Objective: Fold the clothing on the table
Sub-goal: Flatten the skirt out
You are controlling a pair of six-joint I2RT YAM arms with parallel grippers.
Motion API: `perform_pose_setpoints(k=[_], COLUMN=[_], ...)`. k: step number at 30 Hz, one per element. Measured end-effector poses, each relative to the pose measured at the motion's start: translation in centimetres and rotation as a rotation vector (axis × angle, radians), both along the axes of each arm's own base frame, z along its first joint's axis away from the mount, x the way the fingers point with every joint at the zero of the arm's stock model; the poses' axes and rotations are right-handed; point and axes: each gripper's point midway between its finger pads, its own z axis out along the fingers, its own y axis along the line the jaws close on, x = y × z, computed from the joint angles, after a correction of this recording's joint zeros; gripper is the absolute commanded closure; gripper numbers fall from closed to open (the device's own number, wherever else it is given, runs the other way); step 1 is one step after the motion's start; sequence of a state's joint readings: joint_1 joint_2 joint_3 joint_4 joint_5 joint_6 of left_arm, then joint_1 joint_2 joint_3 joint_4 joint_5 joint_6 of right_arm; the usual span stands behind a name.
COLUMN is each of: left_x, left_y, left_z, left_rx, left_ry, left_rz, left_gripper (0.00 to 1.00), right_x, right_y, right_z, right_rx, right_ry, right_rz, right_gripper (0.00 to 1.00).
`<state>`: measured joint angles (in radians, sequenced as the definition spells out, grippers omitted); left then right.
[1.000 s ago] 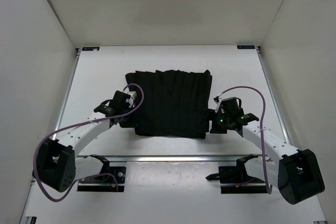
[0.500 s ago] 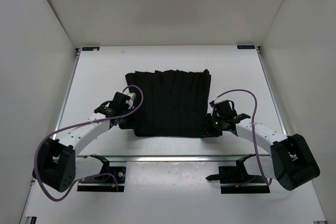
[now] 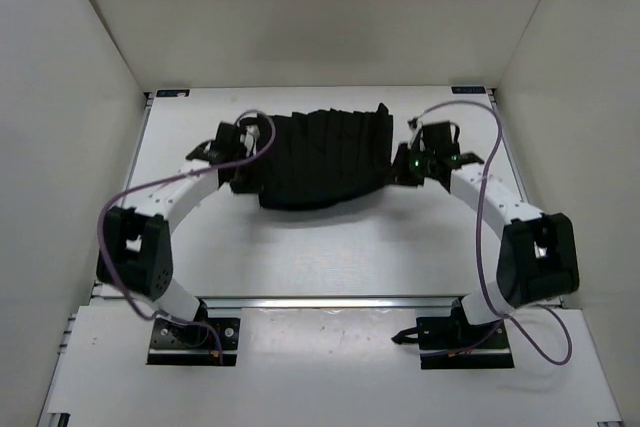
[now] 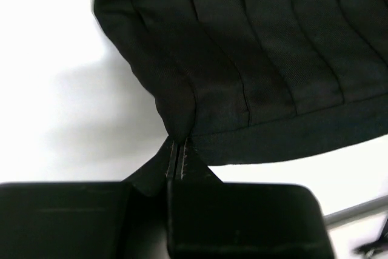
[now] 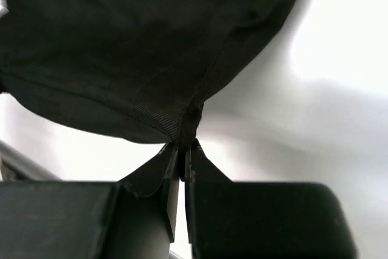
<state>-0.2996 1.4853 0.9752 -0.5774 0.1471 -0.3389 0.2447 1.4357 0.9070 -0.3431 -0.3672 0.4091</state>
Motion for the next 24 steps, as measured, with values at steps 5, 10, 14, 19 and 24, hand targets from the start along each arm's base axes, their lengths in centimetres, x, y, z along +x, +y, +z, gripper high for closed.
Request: perform_pose_setpoints(k=[5, 10, 14, 19, 24], left_x=[11.8, 18.1, 16.8, 10.2, -2.8], left_y=[-2.1, -2.8, -2.4, -3.1, -3.4], left_z=[8.0, 21.1, 27.8, 20.5, 4.4], left_rx=[-0.024, -0.056, -0.091, -0.089, -0.028], left_ry=[-0.223, -0.569, -0.769, -0.648, -0.19], left_rz=[-0.02, 0.008, 0.017, -0.044, -0.123], left_gripper=[1.0, 1.0, 1.0, 1.0, 1.0], right_x=[10.7, 15.5, 13.0, 5.9, -7.0], right_y=[-0.8, -2.6, -4.3, -4.7, -3.2], right_z=[9.6, 22.8, 25.5, 13.4, 1.2], right_rx=[-0.031, -0.07, -0.102, -0.059, -0.055], right_ry=[-0.256, -0.612, -0.746, -0.514, -0.125], right_rz=[-0.005, -0.043, -0.073, -0.03, 0.013], right_gripper=[1.0, 1.0, 1.0, 1.0, 1.0])
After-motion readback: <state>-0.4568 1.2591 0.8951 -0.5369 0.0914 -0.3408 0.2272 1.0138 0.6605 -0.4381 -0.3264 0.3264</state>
